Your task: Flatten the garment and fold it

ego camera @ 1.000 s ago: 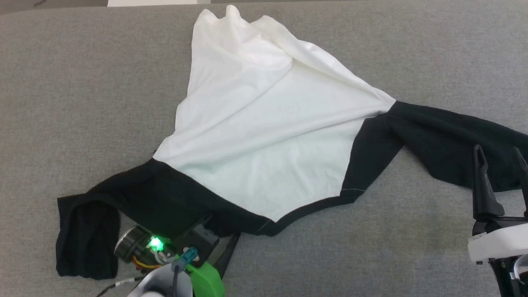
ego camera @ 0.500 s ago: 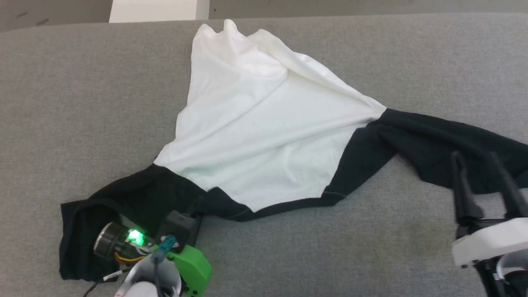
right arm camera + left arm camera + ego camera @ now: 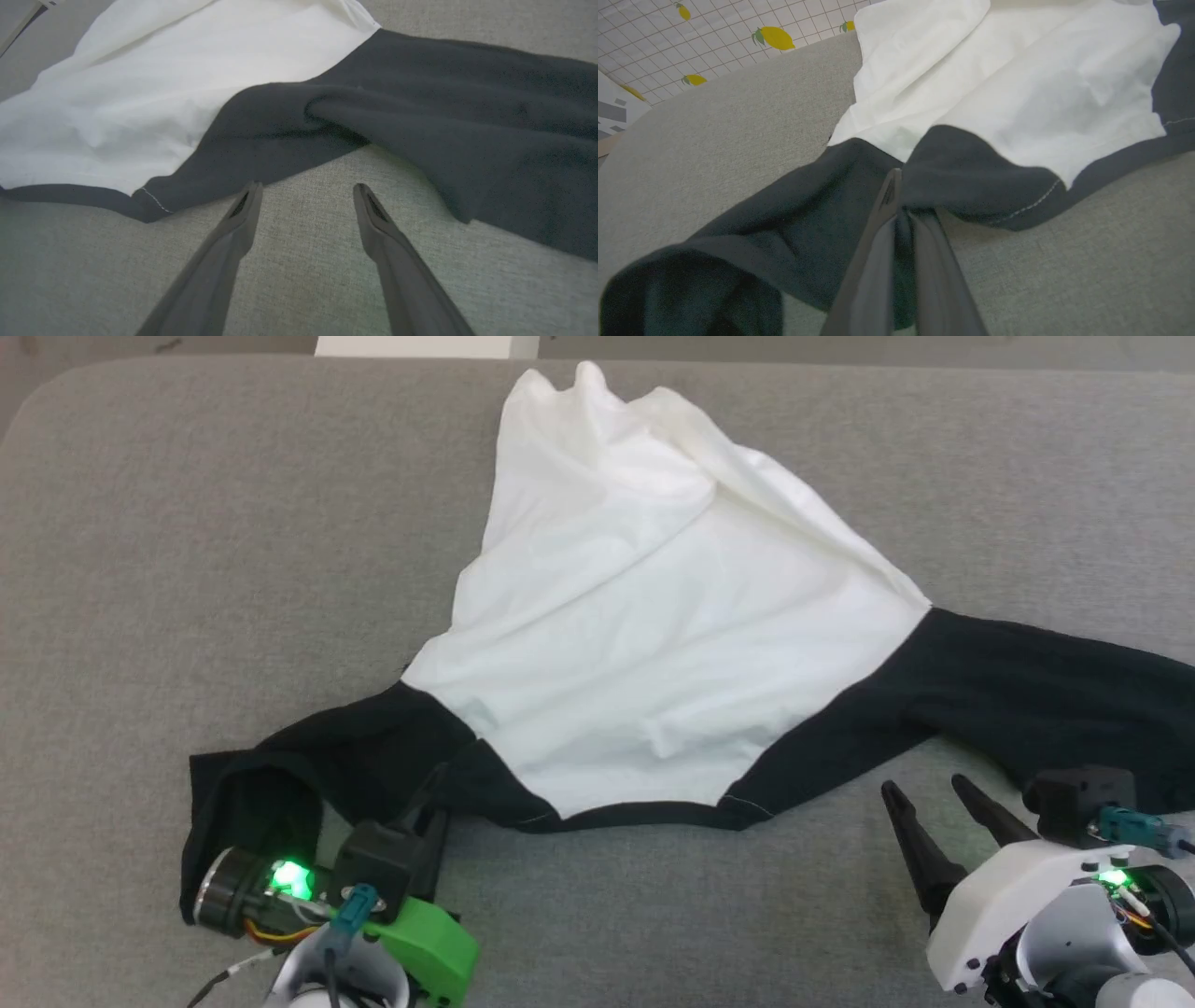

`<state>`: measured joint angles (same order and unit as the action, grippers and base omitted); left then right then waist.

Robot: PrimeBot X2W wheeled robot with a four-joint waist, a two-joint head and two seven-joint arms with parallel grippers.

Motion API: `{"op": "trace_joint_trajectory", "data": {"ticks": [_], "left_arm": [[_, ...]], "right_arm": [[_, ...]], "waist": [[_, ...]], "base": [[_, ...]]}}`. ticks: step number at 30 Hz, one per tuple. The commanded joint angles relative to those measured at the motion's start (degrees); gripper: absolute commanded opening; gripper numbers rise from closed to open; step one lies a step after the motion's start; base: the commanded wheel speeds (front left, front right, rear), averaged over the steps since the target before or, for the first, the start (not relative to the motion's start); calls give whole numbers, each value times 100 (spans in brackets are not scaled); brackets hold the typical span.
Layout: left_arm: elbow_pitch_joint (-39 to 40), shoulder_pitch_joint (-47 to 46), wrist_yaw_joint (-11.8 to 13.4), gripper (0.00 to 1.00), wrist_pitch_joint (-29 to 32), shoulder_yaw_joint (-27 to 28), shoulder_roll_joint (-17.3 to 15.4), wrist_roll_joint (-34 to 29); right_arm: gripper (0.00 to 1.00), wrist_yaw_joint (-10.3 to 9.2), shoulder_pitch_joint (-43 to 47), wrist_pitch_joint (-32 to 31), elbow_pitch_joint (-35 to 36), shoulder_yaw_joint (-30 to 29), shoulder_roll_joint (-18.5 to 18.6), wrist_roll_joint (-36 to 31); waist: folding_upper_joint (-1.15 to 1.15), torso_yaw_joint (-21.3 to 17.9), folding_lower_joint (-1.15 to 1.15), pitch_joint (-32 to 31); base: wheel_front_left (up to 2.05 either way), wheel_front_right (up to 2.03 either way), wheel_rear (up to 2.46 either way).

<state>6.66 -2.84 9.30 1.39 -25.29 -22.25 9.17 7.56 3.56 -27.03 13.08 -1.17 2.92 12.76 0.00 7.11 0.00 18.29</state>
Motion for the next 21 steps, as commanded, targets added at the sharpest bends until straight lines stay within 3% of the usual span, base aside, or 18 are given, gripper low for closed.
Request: {"op": "trace_joint_trajectory", "data": {"ticks": [1,5,21], "left_arm": [[27,-75,-15,0,-30,-28,45,33],[7,-223,-51,4,-56,-121,144,28],[-224,-534,-141,0,-143,-364,370,74]], "right_arm": [[100,-8,-38,-30,-61,-8,-1,-82],[100,-8,-223,-14,-253,-53,-2,-153],[100,-8,-897,41,-1129,-155,-3,-288]], "waist": [[0,119,0,115],[0,220,0,234],[0,508,0,492]], "base": [[0,0,0],[0,0,0],[0,0,0]]}}
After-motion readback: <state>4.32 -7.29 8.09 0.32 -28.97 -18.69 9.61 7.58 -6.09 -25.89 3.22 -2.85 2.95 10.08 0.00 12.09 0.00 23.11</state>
